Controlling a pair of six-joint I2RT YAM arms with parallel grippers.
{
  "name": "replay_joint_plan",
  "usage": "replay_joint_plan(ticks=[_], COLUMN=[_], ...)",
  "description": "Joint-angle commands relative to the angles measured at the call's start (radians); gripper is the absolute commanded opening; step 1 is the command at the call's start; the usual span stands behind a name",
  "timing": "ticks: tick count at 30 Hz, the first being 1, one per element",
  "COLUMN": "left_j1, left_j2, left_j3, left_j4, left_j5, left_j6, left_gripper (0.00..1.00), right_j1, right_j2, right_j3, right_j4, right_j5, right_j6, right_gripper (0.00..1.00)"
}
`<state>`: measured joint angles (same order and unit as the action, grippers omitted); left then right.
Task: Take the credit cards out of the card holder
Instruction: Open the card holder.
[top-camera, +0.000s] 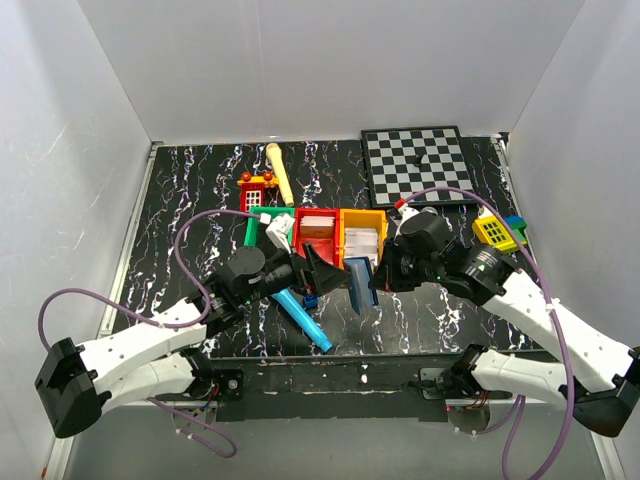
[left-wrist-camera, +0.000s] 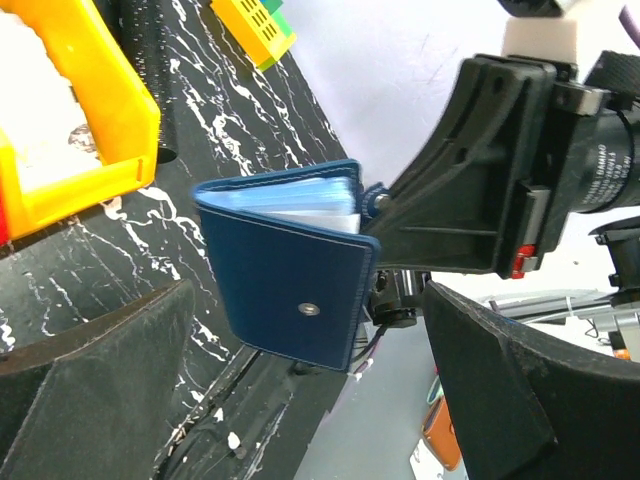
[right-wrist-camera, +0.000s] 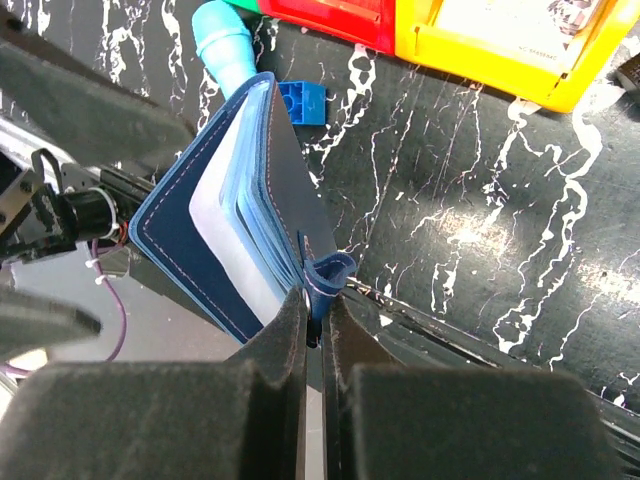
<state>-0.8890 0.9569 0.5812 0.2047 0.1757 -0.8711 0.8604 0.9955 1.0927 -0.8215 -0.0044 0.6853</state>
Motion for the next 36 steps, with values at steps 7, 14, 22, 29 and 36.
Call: replay_joint_plan(ticks=[7, 14, 22, 29, 36], left_j1=[-0.093, -0.105, -0.136, -0.154, -0.156], left_j2=[0.091, 0.100, 0.140, 0.206, 0.197], left_j3=[0.131, 0.154, 0.209, 0.272, 0.264], left_j4=[-0.114, -0.163, -0.199, -0.310, -0.337], left_j5=[-0.090, -0.114, -0.162, -0.254, -0.286], left_j6=[0.083, 0.113, 0.130, 0.133, 0.130], left_gripper=[0.97, 0.76, 0.86, 0.77, 0.59], right_j1=[0.022, 0.022, 0.031, 0.040, 0.040], right_j2=[0.020, 0.018, 0.040, 0.042, 0.026], right_j3=[0.082, 0.076, 0.085, 0.090, 0.075], right_j4=[-0.002, 0.007, 0.012, 0.015, 0.024], right_j5=[0.067, 0.058, 0.050, 0.050, 0.047], right_j6=[0.045, 0.045, 0.048, 0.048, 0.045], right_gripper=[0.01, 0.01, 0.01, 0.01, 0.01])
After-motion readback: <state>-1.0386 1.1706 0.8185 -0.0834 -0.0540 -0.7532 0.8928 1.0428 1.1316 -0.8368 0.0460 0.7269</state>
